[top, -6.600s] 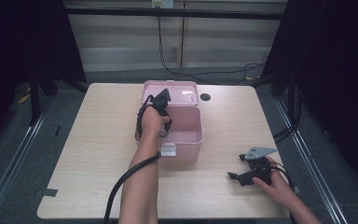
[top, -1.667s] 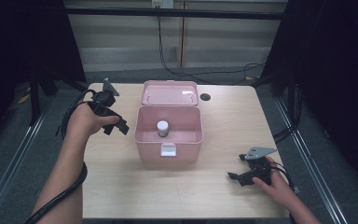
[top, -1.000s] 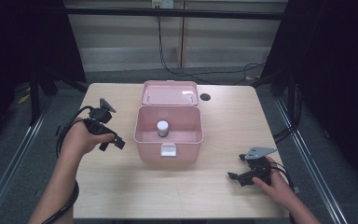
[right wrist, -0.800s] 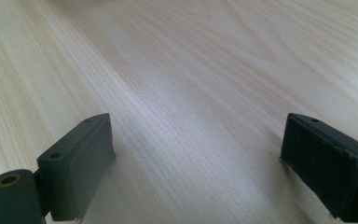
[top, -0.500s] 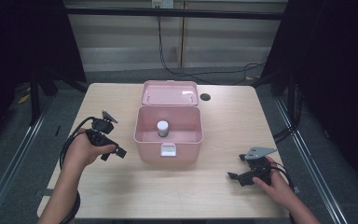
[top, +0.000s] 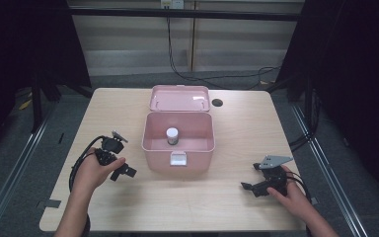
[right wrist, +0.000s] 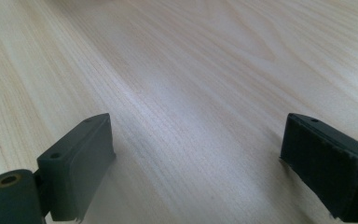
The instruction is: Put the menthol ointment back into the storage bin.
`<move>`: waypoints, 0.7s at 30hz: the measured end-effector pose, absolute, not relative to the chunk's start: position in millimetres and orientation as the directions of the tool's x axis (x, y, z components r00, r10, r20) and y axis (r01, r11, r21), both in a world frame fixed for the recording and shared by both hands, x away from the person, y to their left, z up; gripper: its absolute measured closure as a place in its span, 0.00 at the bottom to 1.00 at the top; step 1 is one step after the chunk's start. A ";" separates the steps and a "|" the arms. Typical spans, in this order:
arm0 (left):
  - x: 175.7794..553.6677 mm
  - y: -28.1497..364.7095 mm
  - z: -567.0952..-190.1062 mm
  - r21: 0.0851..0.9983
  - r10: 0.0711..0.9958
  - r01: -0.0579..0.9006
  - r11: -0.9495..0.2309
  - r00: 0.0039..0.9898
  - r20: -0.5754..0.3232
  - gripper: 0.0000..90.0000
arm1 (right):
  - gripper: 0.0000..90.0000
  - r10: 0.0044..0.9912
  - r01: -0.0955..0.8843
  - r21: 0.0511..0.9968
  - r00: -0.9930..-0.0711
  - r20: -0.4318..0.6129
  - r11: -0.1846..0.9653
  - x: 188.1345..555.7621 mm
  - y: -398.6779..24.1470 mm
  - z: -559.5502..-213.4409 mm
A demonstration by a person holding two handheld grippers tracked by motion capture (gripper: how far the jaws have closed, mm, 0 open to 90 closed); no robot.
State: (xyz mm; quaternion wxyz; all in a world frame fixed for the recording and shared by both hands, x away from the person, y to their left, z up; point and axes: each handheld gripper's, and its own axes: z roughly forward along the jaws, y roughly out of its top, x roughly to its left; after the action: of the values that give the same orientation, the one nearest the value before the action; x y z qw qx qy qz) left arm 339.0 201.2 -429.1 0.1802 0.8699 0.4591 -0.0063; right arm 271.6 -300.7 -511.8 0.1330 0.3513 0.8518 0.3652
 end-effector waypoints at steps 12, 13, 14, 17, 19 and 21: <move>327.6 204.8 -456.3 0.330 0.782 0.788 -0.519 0.594 -0.190 0.21 | 0.10 0.696 0.501 0.716 -0.718 0.030 0.486 271.6 -300.7 -511.8; 326.9 205.2 -457.7 0.328 0.780 0.788 -0.522 0.596 -0.190 0.21 | 0.10 0.696 0.501 0.716 -0.718 0.030 0.486 271.6 -300.7 -511.8; 325.6 205.5 -458.8 0.327 0.781 0.789 -0.520 0.594 -0.190 0.21 | 0.10 0.696 0.501 0.716 -0.718 0.030 0.486 271.6 -300.7 -511.8; 323.5 205.8 -460.5 0.334 0.780 0.785 -0.522 0.598 -0.185 0.21 | 0.10 0.696 0.501 0.716 -0.718 0.030 0.486 271.6 -300.7 -511.8; 321.8 205.5 -461.9 0.342 0.775 0.774 -0.533 0.608 -0.171 0.21 | 0.10 0.697 0.503 0.716 -0.717 0.031 0.485 271.6 -300.6 -511.8; 321.1 205.3 -463.3 0.338 0.771 0.768 -0.544 0.617 -0.161 0.21 | 0.10 0.697 0.502 0.716 -0.717 0.031 0.485 271.6 -300.6 -511.9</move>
State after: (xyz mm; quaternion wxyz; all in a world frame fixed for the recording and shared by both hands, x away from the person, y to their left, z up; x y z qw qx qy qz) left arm 321.1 205.3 -463.3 0.1905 0.8787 0.4378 0.0035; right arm 271.6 -300.6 -511.9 0.1330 0.3520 0.8513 0.3657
